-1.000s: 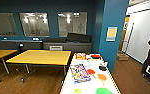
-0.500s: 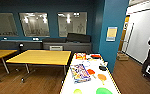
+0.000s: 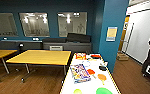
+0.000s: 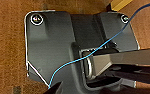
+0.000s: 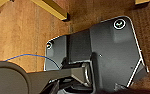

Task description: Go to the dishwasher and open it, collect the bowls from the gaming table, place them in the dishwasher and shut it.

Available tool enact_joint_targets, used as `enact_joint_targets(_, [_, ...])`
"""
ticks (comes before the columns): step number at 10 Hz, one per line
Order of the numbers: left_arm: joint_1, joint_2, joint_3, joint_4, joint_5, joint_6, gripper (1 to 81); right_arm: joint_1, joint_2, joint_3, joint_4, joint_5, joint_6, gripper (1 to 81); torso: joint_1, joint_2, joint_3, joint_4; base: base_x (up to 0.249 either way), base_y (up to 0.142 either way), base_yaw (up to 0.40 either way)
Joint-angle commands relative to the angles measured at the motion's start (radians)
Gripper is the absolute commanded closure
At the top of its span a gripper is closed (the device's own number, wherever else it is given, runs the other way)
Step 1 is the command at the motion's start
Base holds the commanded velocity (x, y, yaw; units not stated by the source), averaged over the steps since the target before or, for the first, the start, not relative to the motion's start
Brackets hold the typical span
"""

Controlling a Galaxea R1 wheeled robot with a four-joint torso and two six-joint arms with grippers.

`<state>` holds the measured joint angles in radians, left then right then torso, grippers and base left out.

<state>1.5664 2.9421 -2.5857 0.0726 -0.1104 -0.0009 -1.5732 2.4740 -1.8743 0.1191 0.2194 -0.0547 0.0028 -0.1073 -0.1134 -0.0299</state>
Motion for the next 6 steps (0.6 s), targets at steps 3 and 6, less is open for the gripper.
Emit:
enact_joint_targets(3, [-0.042, -0.006, 0.007, 0.0, 0.046, -0.001, 1.0, 0.132, -0.499, 0.515, 0.076, 0.137, 0.029, 1.0, 0.0, 0.0, -0.054, 0.0, 0.0, 0.0, 0.0])
enact_joint_targets(6, [-0.044, 0.006, 0.009, -0.002, 0.046, -0.001, 1.0, 0.213, -0.638, 0.667, 0.085, 0.135, 0.029, 1.0, 0.0, 0.0, -0.134, 0.0, 0.0, 0.0, 0.0])
